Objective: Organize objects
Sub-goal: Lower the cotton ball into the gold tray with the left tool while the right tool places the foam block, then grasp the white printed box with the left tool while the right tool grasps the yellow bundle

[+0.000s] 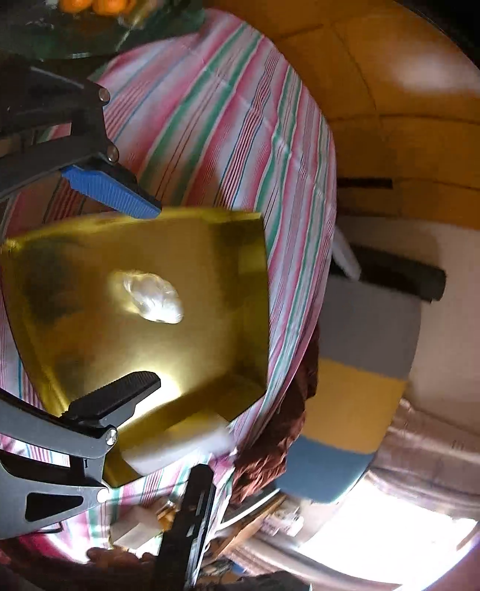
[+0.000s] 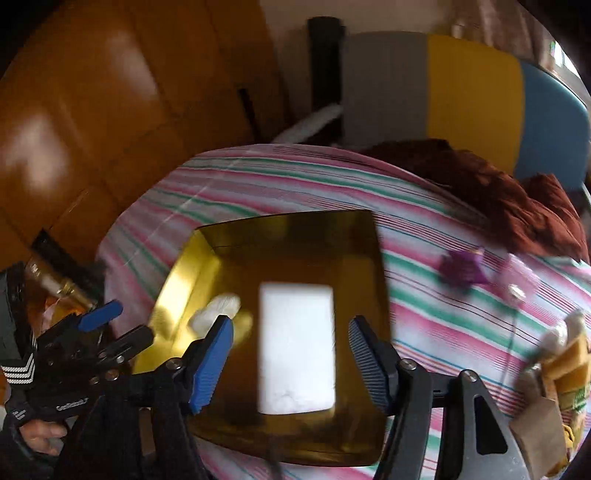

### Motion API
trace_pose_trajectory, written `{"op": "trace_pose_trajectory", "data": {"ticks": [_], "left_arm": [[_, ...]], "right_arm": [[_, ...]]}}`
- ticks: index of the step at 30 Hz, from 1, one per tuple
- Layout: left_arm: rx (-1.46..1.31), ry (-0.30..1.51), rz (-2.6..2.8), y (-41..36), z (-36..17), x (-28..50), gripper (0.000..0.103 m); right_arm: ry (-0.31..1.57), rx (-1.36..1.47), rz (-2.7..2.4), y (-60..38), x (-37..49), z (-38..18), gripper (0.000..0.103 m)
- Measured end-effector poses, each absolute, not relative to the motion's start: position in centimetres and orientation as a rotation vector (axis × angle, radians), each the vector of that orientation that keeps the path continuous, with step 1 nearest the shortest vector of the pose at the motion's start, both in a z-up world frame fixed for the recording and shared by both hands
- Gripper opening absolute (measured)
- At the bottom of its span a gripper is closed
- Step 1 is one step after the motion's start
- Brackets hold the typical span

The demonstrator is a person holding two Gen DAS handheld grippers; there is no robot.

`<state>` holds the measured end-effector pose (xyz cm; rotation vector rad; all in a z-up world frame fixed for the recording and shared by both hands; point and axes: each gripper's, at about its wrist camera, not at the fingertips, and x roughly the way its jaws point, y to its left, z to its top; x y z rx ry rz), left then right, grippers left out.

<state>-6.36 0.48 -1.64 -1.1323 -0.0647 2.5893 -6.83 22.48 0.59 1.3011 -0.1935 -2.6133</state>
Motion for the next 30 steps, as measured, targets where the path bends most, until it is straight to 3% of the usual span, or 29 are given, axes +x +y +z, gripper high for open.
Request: {"op": "trace_pose_trajectory", "data": {"ticks": [5, 11, 30], "left_arm": [[-1.085, -0.002, 2.666, -0.4, -1.0, -5.5, 0.094], [-1.084, 0.032, 2.684, 0.0, -1.3, -4.6, 0.096], [-1.049, 0.144, 2.685, 3.5, -1.3, -1.9, 0.096]], "right_arm": [[-0.065, 1.292, -2.639, 20.1, -5.9, 0.1, 0.068], [0.060, 1.271, -2.706, 18.7, -3.8, -0.3, 0.068], [0.052, 1.207, -2.842, 20.0, 0.5, -0.5, 0.068]]}}
